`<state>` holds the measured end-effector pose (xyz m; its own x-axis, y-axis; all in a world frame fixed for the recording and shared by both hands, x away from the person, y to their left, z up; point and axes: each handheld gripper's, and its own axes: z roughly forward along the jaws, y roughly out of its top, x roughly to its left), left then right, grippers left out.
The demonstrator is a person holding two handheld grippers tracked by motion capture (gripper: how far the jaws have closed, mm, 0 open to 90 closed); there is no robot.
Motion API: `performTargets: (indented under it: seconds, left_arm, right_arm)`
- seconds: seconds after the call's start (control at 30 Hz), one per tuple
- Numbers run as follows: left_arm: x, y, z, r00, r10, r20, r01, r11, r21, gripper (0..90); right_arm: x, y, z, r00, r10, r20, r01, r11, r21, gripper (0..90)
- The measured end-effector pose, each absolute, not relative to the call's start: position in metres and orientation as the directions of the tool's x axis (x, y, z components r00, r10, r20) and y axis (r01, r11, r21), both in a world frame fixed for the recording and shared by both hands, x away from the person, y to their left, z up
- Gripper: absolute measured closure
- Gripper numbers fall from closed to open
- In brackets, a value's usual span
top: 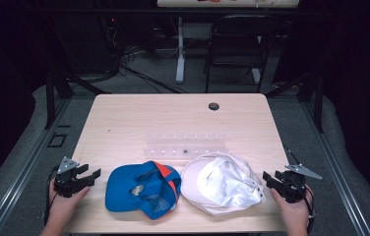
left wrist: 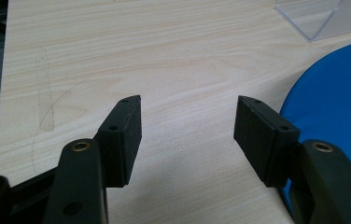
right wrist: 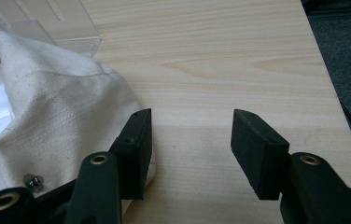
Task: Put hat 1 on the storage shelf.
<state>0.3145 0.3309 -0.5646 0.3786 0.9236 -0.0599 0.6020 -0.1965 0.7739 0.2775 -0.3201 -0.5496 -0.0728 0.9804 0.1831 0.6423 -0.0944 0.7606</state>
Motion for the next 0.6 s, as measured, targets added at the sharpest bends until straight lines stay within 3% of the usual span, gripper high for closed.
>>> performTargets:
  seconds: [0.6]
  left_arm:
    - [0.313, 0.326, -0.564, 0.393, 0.918, -0.055, 0.613, -0.217, 0.760, 41.7]
  right_arm:
    - [0.280, -0.304, -0.523, -0.101, 0.979, 0.178, 0.700, -0.057, 0.712, 44.6]
